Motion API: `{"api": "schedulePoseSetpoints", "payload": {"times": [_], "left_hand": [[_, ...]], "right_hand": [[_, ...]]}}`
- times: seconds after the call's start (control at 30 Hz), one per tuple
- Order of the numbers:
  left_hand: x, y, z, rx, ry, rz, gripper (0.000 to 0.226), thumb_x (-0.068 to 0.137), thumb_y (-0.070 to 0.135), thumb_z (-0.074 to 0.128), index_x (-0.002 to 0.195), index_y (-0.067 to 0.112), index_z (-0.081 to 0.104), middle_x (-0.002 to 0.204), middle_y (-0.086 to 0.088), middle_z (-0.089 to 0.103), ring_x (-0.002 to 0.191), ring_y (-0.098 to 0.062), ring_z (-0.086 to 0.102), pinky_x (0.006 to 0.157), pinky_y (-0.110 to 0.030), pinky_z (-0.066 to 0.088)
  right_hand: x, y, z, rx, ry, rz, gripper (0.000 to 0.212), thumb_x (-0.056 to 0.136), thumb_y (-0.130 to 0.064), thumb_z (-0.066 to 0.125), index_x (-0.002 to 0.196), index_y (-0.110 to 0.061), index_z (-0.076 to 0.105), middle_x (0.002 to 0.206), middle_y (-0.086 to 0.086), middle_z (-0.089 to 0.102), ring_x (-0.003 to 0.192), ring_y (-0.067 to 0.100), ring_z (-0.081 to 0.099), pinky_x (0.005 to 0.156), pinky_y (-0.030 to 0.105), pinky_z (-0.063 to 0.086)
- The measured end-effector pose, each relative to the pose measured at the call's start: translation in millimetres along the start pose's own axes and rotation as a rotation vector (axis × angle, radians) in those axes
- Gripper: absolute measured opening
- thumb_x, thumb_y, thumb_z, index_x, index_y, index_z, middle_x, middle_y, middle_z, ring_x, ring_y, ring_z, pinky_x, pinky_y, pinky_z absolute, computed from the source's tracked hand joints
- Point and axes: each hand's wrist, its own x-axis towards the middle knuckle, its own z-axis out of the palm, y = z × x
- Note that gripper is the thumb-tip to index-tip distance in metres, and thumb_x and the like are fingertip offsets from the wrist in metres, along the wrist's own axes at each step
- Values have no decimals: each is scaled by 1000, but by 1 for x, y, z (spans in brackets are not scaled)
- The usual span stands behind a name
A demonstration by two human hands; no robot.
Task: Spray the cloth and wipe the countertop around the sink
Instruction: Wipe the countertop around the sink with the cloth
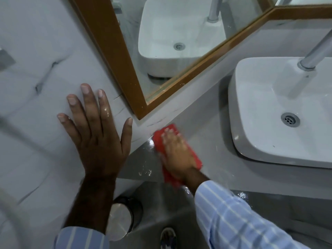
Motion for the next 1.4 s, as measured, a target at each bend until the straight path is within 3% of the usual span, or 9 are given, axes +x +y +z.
{"api": "schedulePoseSetpoints", "payload": {"times": [0.13, 0.3, 0.43, 0.73, 0.93, 1.03, 1.17, 1.27, 1.4], "left_hand": [[-1, -4, -6, 7, -16, 11, 87, 106, 57, 43, 169, 14, 1, 173, -17, 14, 165, -25, -16, 134, -45, -13], [0, -1, -9, -16, -22, 17, 86, 107, 56, 44, 169, 12, 3, 173, -17, 14, 161, -35, 4, 133, -47, -11], [0, -2, -5, -9, -13, 30, 87, 107, 56, 43, 169, 13, 0, 173, -17, 12, 160, -36, 5, 133, -46, -13], [-2, -7, -5, 37, -21, 50, 86, 108, 56, 42, 169, 12, 0, 172, -19, 16, 159, -38, 8, 133, -45, -14], [-1, -6, -8, -2, -45, 40, 86, 108, 57, 40, 169, 13, -1, 172, -17, 13, 158, -39, 8, 132, -45, -16], [-1, -4, -5, -31, -52, 35, 87, 107, 58, 41, 168, 14, -2, 172, -19, 14, 157, -43, 11, 132, -49, -12], [-7, -6, 3, -121, -100, -33, 86, 107, 59, 42, 170, 14, 4, 174, -24, 21, 159, -50, 21, 125, -76, 22], [-12, -17, 18, -170, -139, -52, 88, 105, 62, 40, 171, 19, 1, 177, -20, 16, 162, -47, 21, 122, -73, 28], [-16, -28, 39, -192, -235, -119, 91, 101, 69, 35, 170, 24, -5, 180, -9, 6, 166, -36, 15, 126, -65, 28]], "right_hand": [[-40, 19, 4, -100, -69, -428, 73, 106, -56, 35, 165, -15, 26, 174, 8, 23, 162, 25, 20, 130, 41, 2], [-48, 80, -10, -82, 83, 258, 74, 109, -52, 26, 167, -9, 11, 176, 13, 9, 164, 30, 9, 133, 50, 15], [-2, 14, -11, 58, 183, 635, 74, 109, -44, 27, 165, 2, 10, 174, 25, 11, 162, 39, 10, 132, 55, 13], [-30, -87, 30, 68, 60, -67, 72, 107, -51, 36, 164, -9, 25, 173, 14, 24, 160, 32, 24, 130, 49, 8], [-69, 32, 11, -34, 230, 600, 76, 104, -47, 34, 163, 0, 25, 171, 25, 26, 159, 38, 26, 130, 54, 24], [-52, -1, 13, 31, 256, 789, 75, 105, -41, 32, 162, 5, 20, 170, 29, 24, 159, 41, 23, 130, 56, 20], [-26, -87, 36, 89, 199, 263, 68, 106, -40, 43, 162, -4, 31, 167, 21, 37, 156, 36, 33, 131, 48, 14], [-25, -83, 36, 68, 59, -154, 70, 107, -46, 38, 163, -6, 27, 172, 17, 27, 161, 31, 22, 133, 46, 10], [-69, 4, 25, 47, 143, 3, 75, 101, -49, 49, 161, -7, 35, 170, 16, 34, 158, 31, 31, 131, 49, 22]]}}
